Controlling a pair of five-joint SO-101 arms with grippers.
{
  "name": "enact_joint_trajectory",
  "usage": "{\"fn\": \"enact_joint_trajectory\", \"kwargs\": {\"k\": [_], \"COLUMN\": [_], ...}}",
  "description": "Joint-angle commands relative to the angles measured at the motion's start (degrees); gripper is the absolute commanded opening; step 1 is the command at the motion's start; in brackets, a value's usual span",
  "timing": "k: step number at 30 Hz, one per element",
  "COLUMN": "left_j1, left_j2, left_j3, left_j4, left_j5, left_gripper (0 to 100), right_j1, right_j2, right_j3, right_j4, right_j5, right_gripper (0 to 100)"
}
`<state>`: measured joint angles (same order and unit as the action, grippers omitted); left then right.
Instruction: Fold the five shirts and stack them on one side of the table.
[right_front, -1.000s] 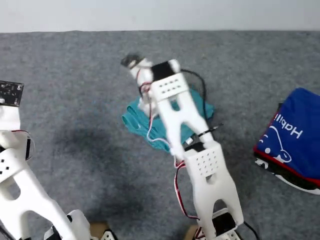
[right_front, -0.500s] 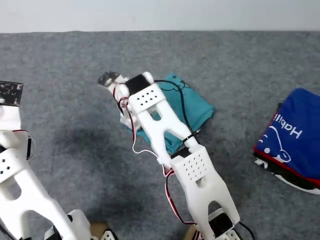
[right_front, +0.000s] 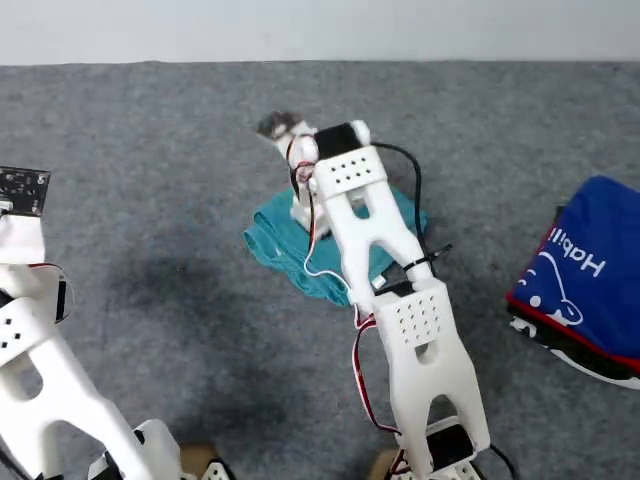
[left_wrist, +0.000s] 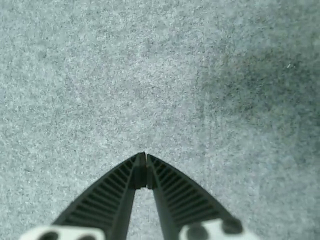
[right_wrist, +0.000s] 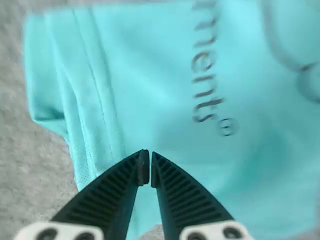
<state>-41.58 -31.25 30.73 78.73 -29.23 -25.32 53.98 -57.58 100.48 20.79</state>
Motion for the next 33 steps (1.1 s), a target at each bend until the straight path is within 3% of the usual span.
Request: {"fn": "enact_joint_trajectory", "kwargs": {"k": [1,8,20,33], "left_j1": [0.2,0.3,0.3,2.3], "left_j2": [-1.5,-1.5,-1.2,-1.5], "left_j3": [-0.3,-0.2,-0.2,2.6], "left_j4": [-1.1,-1.1,-1.1,-3.5], "left_j5": [0.3,0.3,0.3,0.4], "left_gripper": [1,1,1,1], "right_j1": [-2.2,-9.6,-6.5,-7.3], "right_j2": [0.7,1.2,-9.2,2.1], "right_j3": [0.7,0.6,-1.6,-1.6], "right_j4": [2.3,2.3,2.2,-24.7], "right_j5": [0.3,-0.8,0.9,0.9], "right_gripper": [1.0,1.0,1.0,1.0]}}
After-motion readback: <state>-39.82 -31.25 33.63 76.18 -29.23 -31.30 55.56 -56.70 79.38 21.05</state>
